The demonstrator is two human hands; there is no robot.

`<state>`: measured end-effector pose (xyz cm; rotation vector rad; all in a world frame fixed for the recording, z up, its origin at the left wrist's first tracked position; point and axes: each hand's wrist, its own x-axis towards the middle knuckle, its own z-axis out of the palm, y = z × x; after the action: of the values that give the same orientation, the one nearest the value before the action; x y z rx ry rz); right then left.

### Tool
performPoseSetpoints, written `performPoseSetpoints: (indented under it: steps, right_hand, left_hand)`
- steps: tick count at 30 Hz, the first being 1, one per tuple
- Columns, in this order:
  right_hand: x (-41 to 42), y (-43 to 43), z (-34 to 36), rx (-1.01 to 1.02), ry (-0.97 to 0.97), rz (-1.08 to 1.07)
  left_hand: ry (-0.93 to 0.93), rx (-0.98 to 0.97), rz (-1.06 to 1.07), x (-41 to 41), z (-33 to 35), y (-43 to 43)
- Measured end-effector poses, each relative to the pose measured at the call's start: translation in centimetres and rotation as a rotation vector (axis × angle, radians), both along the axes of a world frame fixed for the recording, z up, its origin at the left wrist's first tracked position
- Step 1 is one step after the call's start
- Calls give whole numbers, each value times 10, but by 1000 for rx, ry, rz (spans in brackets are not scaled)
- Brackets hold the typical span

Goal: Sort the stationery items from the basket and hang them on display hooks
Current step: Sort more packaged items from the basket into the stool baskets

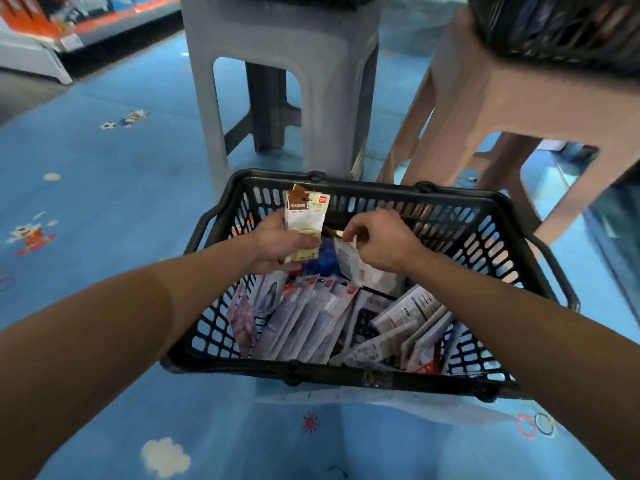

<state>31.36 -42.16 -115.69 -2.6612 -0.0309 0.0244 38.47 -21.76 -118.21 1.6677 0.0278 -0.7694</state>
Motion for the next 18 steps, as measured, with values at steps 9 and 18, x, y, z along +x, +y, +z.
performPoseSetpoints:
  steps: [9, 18]
  right_hand:
    - [-7, 8, 32, 90, -199, 125]
    - [-1, 33, 50, 320, -210, 123]
  left_hand:
    - [92, -173, -202, -10, 16, 6]
    - [198, -206, -391, -26, 31, 12]
